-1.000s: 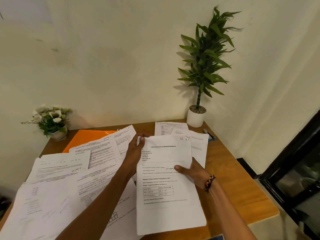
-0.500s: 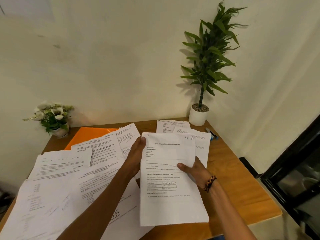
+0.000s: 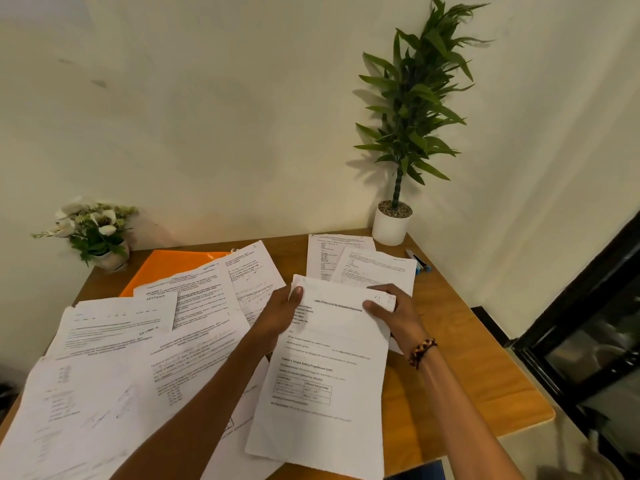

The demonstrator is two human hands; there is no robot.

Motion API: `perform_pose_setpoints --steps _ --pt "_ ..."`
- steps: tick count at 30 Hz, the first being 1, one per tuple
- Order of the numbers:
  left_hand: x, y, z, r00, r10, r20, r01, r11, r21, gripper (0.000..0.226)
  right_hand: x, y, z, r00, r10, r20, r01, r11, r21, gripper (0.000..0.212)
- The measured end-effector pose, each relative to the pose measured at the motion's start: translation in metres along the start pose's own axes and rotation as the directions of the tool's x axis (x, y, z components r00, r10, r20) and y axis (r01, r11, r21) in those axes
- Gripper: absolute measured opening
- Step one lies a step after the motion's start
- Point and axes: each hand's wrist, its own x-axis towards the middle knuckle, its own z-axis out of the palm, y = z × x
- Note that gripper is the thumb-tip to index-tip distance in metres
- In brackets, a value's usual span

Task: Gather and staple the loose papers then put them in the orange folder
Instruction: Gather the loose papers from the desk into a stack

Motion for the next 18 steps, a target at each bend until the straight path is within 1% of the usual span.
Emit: perform_pose_setpoints --steps 2,4,7,10,12,15,17,18 --pt "0.004 -0.001 0.005 1.0 0.022 0.011 -0.023 0.998 0.056 0.04 0.006 0.0 -0.003 0.996 -0.076 -0.035 0.071 0.988 -0.14 0.024" --pt "0.009 -0.001 0.01 1.0 0.026 0.013 -0.027 0.996 0.08 0.045 0.01 0.004 -0.004 0.992 -0.098 -0.078 0.082 0.977 -0.195 0.018" --pt "0.015 -0.001 0.016 0.997 0.071 0.02 -0.072 0.994 0.085 0.043 0.009 0.01 -0.005 0.977 -0.109 -0.185 0.073 0.978 -0.194 0.016" --pt "0.017 -0.005 0.023 0.999 0.051 0.003 -0.051 0.994 0.095 0.037 0.005 0.021 -0.008 0.962 -0.075 -0.262 0.045 0.992 -0.117 0.017" --pt "0.018 -0.007 0.03 0.999 0.046 -0.022 -0.042 0.986 0.159 0.036 0.002 0.029 -0.014 0.967 -0.014 -0.252 -0.015 0.994 -0.111 0.018" --pt "0.023 -0.009 0.036 0.994 0.107 -0.033 -0.091 0.942 0.323 0.038 0.002 0.037 -0.025 0.987 0.071 -0.146 -0.096 0.981 -0.17 0.025" --pt "0.033 -0.01 0.04 0.986 0.168 -0.008 -0.147 0.885 0.441 0.037 0.003 0.036 -0.032 0.992 0.08 -0.093 -0.103 0.956 -0.274 0.017" --pt "0.037 -0.01 0.041 0.981 0.193 0.012 -0.173 0.851 0.495 0.037 0.004 0.033 -0.033 0.993 0.074 -0.092 -0.099 0.948 -0.302 0.014"
